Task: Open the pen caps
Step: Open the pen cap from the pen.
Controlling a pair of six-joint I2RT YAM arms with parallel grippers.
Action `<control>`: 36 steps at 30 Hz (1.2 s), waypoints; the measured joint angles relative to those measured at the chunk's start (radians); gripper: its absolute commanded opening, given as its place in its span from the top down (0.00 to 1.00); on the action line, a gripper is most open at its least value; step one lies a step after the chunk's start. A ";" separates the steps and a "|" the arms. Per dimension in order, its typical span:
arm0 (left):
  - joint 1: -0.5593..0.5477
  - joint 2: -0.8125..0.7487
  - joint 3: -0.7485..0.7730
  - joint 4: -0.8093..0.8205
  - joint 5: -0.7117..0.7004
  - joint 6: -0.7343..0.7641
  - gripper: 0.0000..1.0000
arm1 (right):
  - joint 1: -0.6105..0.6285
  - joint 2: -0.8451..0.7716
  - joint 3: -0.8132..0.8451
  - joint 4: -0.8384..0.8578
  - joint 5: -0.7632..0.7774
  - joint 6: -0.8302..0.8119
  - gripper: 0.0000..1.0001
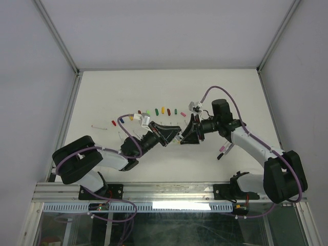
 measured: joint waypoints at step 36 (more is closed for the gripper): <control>0.370 -0.524 -0.105 -0.249 -0.168 -0.045 1.00 | -0.032 0.040 0.069 -0.257 0.331 -0.247 1.00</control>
